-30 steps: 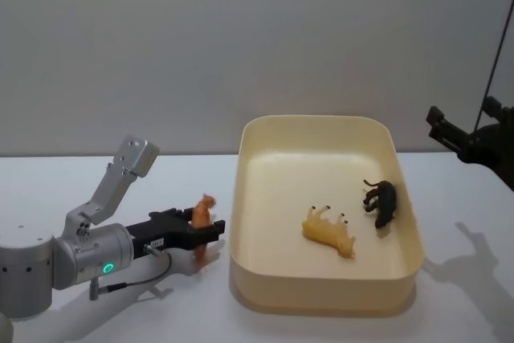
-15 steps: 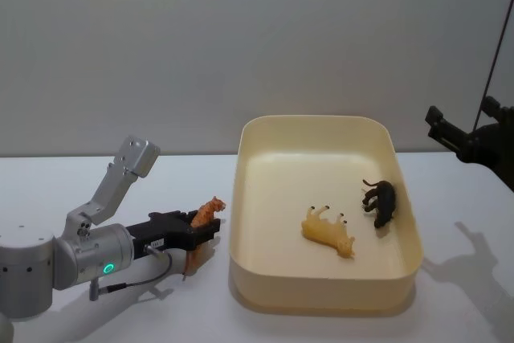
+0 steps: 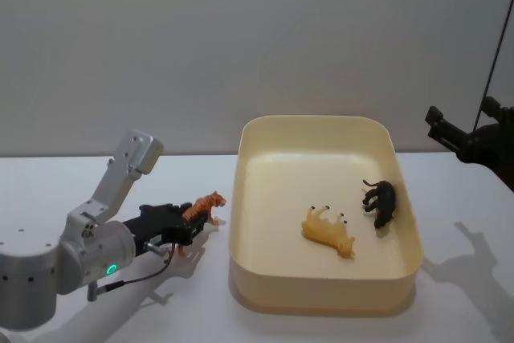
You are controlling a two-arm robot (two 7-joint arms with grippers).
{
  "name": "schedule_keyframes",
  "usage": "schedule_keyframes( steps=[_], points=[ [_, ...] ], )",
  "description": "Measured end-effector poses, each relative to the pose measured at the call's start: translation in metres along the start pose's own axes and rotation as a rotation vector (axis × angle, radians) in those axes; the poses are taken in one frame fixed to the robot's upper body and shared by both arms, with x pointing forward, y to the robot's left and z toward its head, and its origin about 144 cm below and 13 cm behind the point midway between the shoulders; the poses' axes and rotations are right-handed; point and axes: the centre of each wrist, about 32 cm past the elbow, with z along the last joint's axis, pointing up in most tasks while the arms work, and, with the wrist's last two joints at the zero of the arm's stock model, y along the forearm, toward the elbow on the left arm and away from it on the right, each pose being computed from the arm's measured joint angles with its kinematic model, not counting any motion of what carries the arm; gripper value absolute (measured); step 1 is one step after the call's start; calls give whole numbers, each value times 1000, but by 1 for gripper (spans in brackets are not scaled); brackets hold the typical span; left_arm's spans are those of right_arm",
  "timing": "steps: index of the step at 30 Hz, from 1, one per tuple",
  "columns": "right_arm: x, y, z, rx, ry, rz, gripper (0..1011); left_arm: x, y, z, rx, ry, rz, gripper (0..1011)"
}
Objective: Pick up the toy alternately with two hands and place it into the central storage box.
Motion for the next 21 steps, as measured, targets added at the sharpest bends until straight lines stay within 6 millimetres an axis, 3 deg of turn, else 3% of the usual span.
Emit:
schedule_keyframes(
  steps=[12, 21],
  points=[
    [0, 0, 0, 0, 0, 0, 1001, -32, 10, 11, -37, -70, 70, 287],
    [0, 0, 0, 0, 0, 0, 1001, -44, 16, 21, -85, -125, 72, 287]
  ],
)
